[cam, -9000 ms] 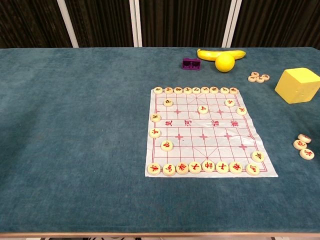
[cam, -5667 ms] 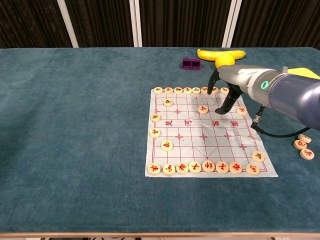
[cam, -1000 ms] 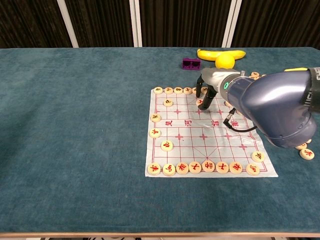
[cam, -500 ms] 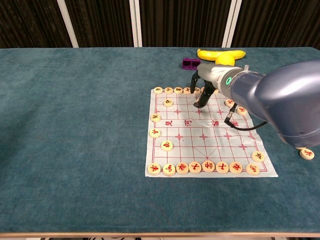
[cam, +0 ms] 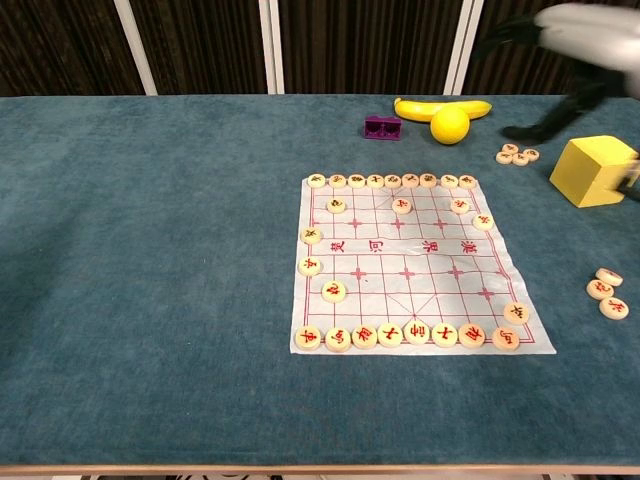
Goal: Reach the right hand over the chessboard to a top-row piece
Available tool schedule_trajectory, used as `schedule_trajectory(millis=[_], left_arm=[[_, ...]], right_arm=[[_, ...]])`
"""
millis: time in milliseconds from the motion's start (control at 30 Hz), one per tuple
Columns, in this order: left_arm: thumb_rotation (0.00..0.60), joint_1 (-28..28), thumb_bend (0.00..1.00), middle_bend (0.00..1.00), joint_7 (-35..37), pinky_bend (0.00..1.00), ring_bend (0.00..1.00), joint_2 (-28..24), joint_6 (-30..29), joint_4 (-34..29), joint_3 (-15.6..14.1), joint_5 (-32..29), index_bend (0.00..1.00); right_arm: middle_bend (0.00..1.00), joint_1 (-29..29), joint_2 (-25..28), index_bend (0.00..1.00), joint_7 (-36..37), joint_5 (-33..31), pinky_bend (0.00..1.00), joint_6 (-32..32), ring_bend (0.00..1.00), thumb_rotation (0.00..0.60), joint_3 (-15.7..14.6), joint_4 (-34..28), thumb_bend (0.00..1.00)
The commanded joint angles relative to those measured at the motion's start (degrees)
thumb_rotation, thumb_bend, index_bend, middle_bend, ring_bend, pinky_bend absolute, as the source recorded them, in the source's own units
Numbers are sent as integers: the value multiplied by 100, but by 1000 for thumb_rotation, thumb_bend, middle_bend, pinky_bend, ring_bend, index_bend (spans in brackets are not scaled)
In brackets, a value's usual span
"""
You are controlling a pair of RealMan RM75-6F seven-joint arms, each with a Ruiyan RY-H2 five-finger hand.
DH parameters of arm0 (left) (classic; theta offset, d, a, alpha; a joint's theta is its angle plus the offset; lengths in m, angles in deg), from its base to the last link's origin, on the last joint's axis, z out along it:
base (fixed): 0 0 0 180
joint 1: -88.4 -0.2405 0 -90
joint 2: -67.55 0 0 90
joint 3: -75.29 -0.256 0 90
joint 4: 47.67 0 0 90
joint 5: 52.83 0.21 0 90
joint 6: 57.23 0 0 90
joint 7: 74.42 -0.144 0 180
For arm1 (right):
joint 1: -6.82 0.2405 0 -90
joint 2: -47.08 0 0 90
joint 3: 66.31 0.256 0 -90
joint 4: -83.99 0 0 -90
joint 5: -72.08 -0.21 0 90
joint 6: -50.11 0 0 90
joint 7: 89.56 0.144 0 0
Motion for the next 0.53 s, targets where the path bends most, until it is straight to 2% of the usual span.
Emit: schedule_trajectory(millis=[33, 133, 267, 400, 533], left_arm=[[600, -9, 39, 0, 4, 70, 0, -7, -4, -2, 13, -32, 53], [600, -8, 40, 0, 28, 70, 0, -25, 20, 2, 32, -79, 54], [600, -3, 40, 0, 54, 70, 0, -28, 36, 28, 46, -97, 53], [600, 6, 40, 0, 92, 69, 0, -22, 56, 96, 95, -175, 53], [600, 26, 40, 0, 137, 67, 0, -21, 113, 156, 143, -273, 53]], right_arm=[[0, -1267, 596, 136, 1024, 1620, 46, 1326, 0, 600, -1031, -157, 409], [0, -1873, 566, 131, 1593, 2283, 46, 1922, 0, 600, -1536, 378, 408], [0, -2333, 413, 130, 1915, 2675, 46, 2269, 0, 600, -1877, 1117, 409], [0, -2520, 318, 115, 1823, 2841, 47, 2365, 0, 600, -1944, 1565, 409], [0, -2606, 287, 110, 1585, 2890, 46, 2464, 0, 600, -1816, 1686, 409]])
